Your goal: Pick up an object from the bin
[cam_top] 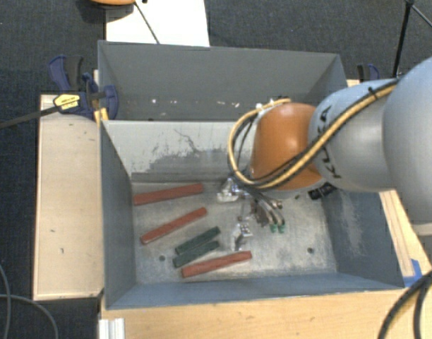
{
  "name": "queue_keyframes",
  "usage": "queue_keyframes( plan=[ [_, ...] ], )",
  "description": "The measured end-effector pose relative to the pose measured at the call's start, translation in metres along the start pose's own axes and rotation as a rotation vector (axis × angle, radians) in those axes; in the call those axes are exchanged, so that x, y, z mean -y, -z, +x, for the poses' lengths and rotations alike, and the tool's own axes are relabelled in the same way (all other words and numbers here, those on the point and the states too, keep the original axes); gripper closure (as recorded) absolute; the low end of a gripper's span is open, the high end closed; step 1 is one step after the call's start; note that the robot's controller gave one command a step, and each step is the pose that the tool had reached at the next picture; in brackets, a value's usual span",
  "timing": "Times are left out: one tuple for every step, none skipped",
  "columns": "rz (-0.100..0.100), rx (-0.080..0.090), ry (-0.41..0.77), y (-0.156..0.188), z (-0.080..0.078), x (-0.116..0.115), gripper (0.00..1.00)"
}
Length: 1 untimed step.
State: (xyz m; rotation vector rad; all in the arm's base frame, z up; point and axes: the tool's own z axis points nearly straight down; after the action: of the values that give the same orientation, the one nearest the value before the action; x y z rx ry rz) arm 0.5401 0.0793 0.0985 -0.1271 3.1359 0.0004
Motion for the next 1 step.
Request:
queue_keyframes(
  plan=[
    [-0.005, -0.002, -0.003, -0.0205, 0.0169, -0.0287, 0.00]
  ],
)
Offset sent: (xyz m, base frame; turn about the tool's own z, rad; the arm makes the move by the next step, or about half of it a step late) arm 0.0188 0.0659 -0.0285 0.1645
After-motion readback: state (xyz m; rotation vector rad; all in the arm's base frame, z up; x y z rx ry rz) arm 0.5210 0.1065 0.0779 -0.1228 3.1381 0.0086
